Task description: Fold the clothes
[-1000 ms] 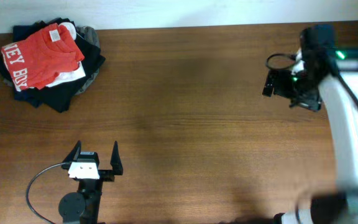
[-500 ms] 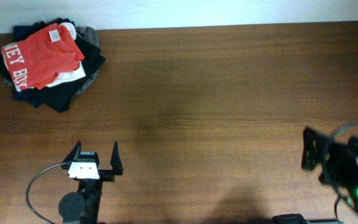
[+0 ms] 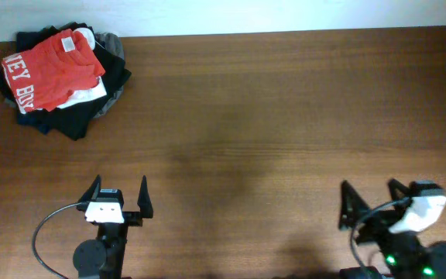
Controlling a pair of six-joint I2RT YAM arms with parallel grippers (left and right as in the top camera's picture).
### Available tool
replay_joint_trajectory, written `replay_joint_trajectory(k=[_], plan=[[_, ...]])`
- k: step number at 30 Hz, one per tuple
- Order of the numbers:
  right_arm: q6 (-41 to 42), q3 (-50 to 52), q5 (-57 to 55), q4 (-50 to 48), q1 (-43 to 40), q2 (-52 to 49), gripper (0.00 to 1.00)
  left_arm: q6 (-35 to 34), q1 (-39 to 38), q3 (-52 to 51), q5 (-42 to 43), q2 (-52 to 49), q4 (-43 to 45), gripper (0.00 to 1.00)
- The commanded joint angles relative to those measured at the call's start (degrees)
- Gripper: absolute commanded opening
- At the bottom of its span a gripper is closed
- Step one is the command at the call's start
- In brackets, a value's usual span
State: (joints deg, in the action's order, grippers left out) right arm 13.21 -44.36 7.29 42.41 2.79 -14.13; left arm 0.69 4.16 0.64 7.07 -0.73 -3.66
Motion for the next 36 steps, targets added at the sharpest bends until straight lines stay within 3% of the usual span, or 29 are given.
replay_joint_trajectory(k=[1,8,11,20,26,30,36], plan=[[-0.94,14.97,6.88,-11.41,0.15,6.71,0.98,1.11,0.24,-0.15,0.63,0.44,-0.26,0.99],[-0.33,38.03,8.50,-37.38,0.15,13.94,0.98,1.11,0.24,-0.15,0.63,0.44,-0.26,0.99],[-0.31,40.92,4.96,-40.52,0.20,13.94,0.98,1.11,0.24,-0.15,0.63,0.44,-0.26,0.99],[-0.37,42.21,-12.59,-41.00,0.13,13.94,0.98,1.11,0.24,-0.15,0.61,0.44,-0.26,0.99],[-1.16,44.04,-9.66,-42.21,0.15,13.94,0.98,1.11,0.24,-0.15,0.63,0.44,-0.26,0.99],[-8.81,44.04,-2.78,-44.26,0.15,13.94,0.98,1.11,0.24,-0.15,0.63,0.44,-0.26,0.99],[-11.72,44.04,-2.29,-38.32,-0.55,13.94,0.98,1.11,0.24,-0.15,0.63,0.44,-0.26,0.99]])
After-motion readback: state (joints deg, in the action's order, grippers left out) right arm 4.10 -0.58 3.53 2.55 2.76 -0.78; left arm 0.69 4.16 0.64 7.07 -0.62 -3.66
